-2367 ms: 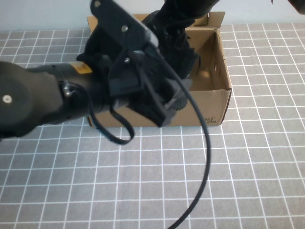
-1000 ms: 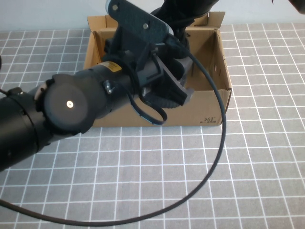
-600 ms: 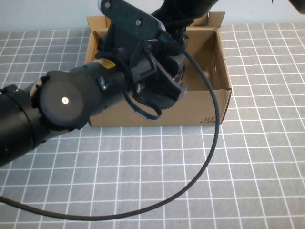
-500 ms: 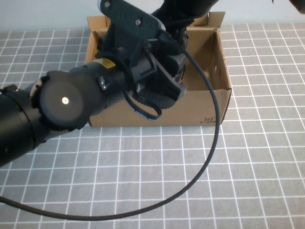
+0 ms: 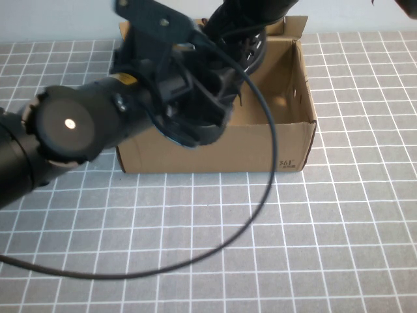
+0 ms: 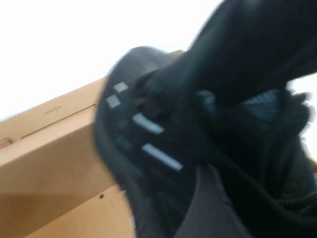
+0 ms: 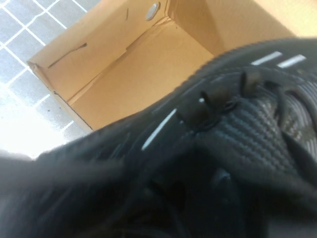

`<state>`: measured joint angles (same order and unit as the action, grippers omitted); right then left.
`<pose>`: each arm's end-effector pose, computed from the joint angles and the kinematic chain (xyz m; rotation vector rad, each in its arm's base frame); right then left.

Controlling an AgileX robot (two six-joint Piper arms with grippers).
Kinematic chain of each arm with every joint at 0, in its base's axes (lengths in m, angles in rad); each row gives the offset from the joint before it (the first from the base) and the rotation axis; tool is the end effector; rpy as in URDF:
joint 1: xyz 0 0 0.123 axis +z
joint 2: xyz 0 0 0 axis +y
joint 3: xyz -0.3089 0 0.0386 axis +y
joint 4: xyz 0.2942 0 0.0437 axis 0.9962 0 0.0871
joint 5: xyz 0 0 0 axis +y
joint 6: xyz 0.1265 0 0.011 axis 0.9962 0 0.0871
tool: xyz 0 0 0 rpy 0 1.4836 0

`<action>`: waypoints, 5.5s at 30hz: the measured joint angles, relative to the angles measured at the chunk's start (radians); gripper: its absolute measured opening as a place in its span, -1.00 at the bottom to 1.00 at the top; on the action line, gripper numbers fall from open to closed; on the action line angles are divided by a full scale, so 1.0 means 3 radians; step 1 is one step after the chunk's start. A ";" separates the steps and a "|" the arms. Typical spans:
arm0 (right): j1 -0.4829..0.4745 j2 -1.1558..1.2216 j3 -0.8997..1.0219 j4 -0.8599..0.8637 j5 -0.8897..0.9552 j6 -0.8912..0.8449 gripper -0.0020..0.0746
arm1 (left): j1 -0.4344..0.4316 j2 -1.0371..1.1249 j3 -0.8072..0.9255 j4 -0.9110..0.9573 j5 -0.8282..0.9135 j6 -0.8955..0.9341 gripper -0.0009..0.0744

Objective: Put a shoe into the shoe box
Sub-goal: Hand over the shoe, then place the shoe in the shoe box

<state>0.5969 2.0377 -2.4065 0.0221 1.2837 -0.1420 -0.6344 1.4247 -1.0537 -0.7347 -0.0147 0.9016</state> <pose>0.4269 0.2934 0.4348 -0.8732 2.2484 0.2397 0.3273 -0.2394 0.3340 0.7173 1.7112 -0.3171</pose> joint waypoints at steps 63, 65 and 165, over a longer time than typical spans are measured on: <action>-0.0009 -0.0239 -0.0029 0.0221 -0.0022 0.0092 -0.21 | 0.0087 0.0262 -0.0020 0.0012 0.0234 0.0546 -0.91; -0.0009 -0.0338 -0.0014 0.0221 -0.0022 0.0100 -0.23 | 0.0087 0.0262 -0.0020 0.0012 0.0234 0.0555 -0.91; -0.0009 -0.3018 0.3021 -0.0483 -0.0027 0.1002 -0.99 | 0.1446 0.2357 -0.3374 -0.0082 0.2777 0.0060 -0.24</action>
<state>0.5942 1.1322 -1.5002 -0.1227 1.2757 0.1587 -0.2006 2.1320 -2.0659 -0.7594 0.8185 0.9197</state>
